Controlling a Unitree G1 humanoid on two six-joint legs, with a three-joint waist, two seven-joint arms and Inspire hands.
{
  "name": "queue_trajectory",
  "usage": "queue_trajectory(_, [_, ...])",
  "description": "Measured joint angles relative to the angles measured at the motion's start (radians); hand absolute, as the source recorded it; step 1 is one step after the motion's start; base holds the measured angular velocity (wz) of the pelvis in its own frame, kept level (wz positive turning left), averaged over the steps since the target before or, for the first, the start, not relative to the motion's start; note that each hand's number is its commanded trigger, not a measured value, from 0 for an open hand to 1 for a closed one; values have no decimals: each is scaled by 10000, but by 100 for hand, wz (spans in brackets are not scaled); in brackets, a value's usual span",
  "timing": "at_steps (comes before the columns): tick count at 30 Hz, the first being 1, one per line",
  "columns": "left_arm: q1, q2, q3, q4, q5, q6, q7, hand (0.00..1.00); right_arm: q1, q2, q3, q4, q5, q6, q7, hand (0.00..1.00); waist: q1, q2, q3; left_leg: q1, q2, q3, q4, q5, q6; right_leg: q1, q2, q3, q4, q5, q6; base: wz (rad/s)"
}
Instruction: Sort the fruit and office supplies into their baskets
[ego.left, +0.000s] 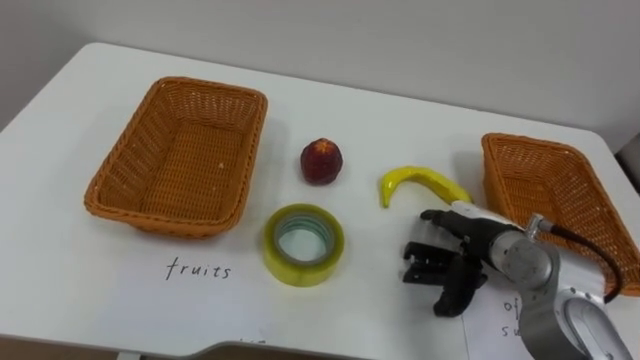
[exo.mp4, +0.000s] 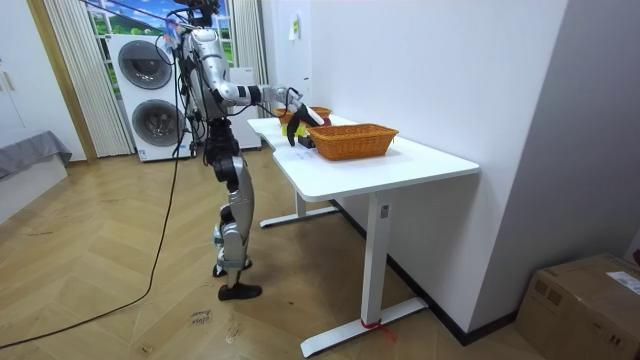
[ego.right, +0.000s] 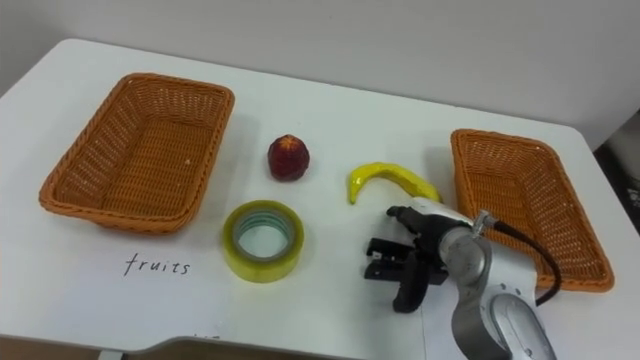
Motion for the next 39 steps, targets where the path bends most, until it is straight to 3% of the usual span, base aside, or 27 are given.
queue_trajectory(2, [-48, 5, -19, 217, -2, -13, 13, 0, 18, -9, 103, 12, 3, 2, 0, 87, -1, -11, 1, 0, 1, 0, 0, 1, -1, 0, 0, -13, 0, 1, -1, 0])
queue_trajectory(3, [-66, 23, -22, 282, 1, -22, 26, 0, 6, -12, 127, 13, 2, 3, 0, 100, 4, -15, 1, -2, 1, -6, 1, 2, -3, 1, 0, -21, -1, 1, -1, 0])
queue_trajectory(19, [-352, 114, -301, 775, -1, -39, 200, 0, -110, -34, 288, 525, -440, -27, -1247, 100, 283, -121, -47, -8, 0, -145, -18, 3, -5, 37, 2, -87, -9, 4, -3, 2])
queue_trajectory(33, [-364, 110, -389, 715, 3, -67, 297, 0, -170, -48, 251, 597, 22, -226, -1641, 100, 265, -157, -31, -10, -4, -131, -14, 17, -27, 27, 16, 2, -13, 4, -3, 0])
queue_trajectory(39, [-357, 68, -219, 539, 5, -191, 312, 0, 260, -54, 96, -122, 36, -330, -1593, 100, 223, -115, -5, -25, 2, -128, -43, 20, -31, -5, 35, 32, -20, 4, -3, 0])
